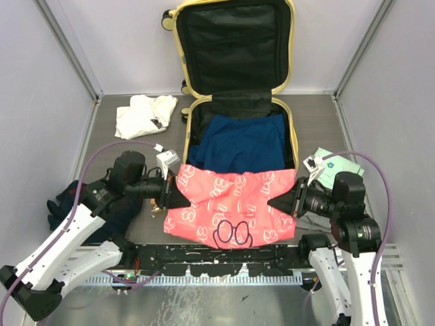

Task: Pack the luggage

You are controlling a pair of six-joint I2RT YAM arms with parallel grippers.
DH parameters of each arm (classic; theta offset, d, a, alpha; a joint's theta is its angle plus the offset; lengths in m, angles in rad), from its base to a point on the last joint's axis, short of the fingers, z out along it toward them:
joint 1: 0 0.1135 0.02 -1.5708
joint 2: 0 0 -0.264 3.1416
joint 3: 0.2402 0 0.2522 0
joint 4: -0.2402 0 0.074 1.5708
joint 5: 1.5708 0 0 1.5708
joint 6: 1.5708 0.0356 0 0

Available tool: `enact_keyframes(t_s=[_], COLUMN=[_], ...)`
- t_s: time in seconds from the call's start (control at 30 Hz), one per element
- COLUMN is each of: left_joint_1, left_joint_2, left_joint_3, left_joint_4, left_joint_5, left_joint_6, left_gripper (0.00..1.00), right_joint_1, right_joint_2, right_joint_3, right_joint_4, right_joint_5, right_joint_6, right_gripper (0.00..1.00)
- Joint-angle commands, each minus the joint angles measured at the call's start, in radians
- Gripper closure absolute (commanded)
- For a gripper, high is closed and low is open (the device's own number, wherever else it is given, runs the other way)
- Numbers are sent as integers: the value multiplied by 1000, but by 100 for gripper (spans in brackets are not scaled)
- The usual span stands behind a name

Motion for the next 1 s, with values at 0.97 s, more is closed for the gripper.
enact_keyframes(t_s=[0.97], left_joint_1=[303], left_joint_2=[1110], left_joint_3=[1049], left_joint_4=[199], left_joint_5=[-90], left_joint_6=[54], left_gripper=[100], right_joint_1=[-83], right_joint_2=[1262], right_joint_3=[787], right_joint_4=[391], right_joint_5=[284], right_joint_6=[-237], right_gripper=[100])
